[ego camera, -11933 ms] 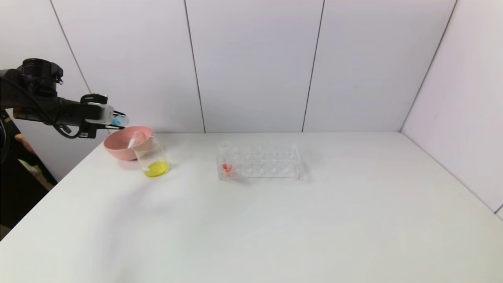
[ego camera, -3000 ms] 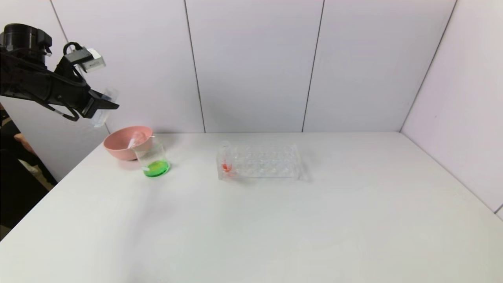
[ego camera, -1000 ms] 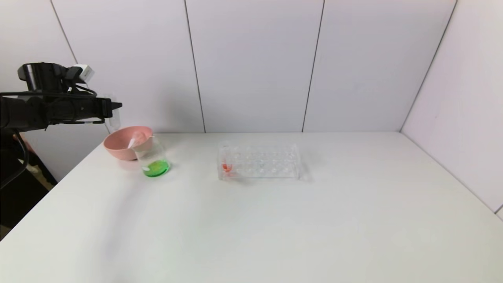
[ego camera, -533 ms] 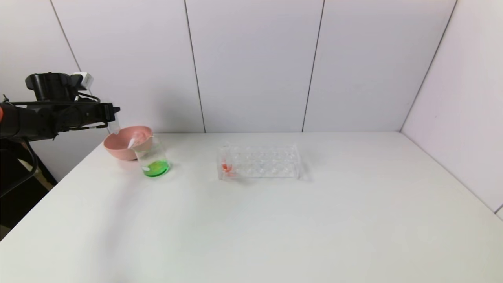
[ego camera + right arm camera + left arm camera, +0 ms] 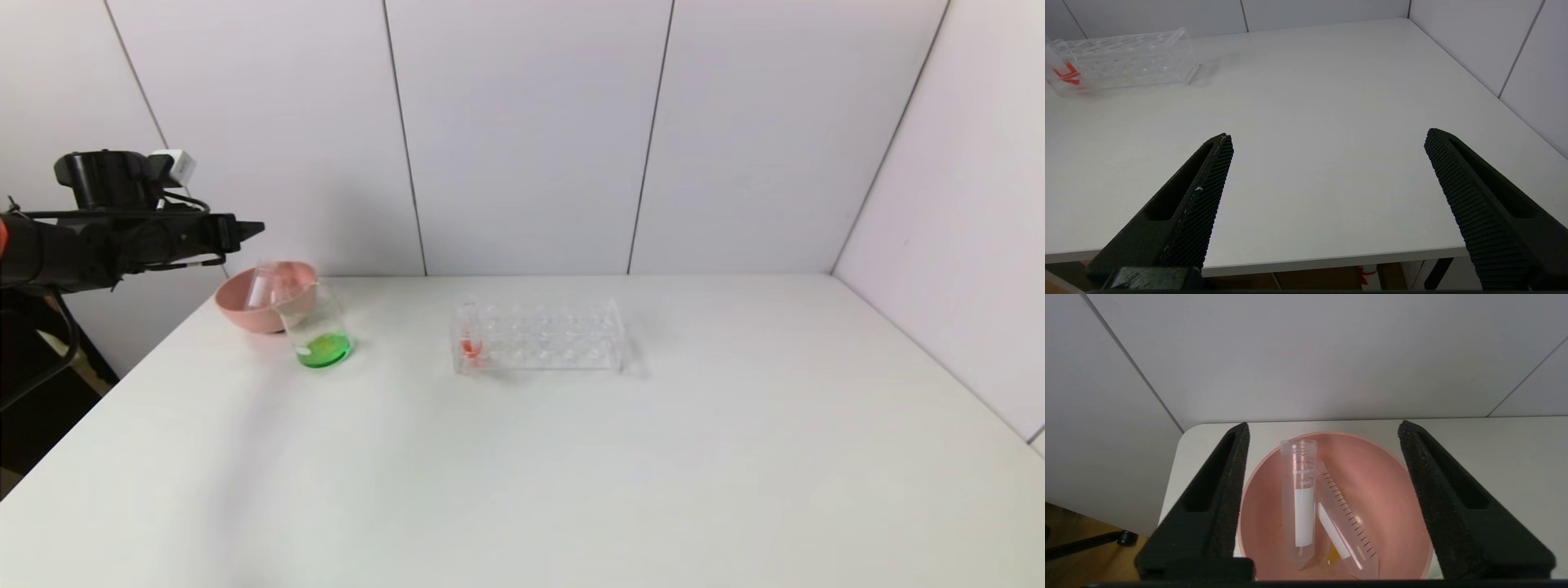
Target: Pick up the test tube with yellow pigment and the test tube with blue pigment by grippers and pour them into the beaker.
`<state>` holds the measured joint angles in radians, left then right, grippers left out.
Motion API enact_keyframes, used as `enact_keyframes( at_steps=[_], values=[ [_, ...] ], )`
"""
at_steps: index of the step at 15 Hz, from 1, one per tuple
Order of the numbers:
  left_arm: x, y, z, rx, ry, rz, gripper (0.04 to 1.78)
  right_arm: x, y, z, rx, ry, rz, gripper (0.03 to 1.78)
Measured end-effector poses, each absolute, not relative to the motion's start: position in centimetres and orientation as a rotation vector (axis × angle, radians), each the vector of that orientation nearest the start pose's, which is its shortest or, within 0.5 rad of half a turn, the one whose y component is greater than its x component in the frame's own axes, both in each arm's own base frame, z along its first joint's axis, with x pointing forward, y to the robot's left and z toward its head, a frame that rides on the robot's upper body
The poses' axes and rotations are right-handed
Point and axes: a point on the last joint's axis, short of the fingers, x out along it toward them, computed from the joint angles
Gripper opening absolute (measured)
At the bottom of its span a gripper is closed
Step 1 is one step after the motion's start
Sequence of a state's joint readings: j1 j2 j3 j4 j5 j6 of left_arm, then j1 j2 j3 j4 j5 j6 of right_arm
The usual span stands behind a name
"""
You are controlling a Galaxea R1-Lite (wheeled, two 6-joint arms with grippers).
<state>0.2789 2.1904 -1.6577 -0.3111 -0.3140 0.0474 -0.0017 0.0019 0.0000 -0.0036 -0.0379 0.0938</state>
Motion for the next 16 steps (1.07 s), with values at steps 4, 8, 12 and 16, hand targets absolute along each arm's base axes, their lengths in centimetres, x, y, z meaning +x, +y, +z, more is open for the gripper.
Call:
enact_keyframes(
  at_steps=[4, 8, 12, 16],
  values=[
    [44.0, 11.8, 20.8, -0.013, 0.197, -0.043, 1.71, -2.3, -0.1, 7.6, 0.094, -0.003, -0.04, 1.71],
    [41.7, 10.8, 24.0, 0.004, 0.142, -0.057, 1.76, -2.3, -0.1, 7.6, 0.094, -0.003, -0.04, 1.71],
    [36.2, 8.3, 29.7, 0.023, 0.032, -0.129, 1.76, -2.3, -0.1, 7.6, 0.094, -0.003, -0.04, 1.71],
    [26.9, 4.4, 35.1, 0.011, -0.097, -0.239, 1.76, -2.3, -0.1, 7.6, 0.094, -0.003, -0.039, 1.71]
  ],
)
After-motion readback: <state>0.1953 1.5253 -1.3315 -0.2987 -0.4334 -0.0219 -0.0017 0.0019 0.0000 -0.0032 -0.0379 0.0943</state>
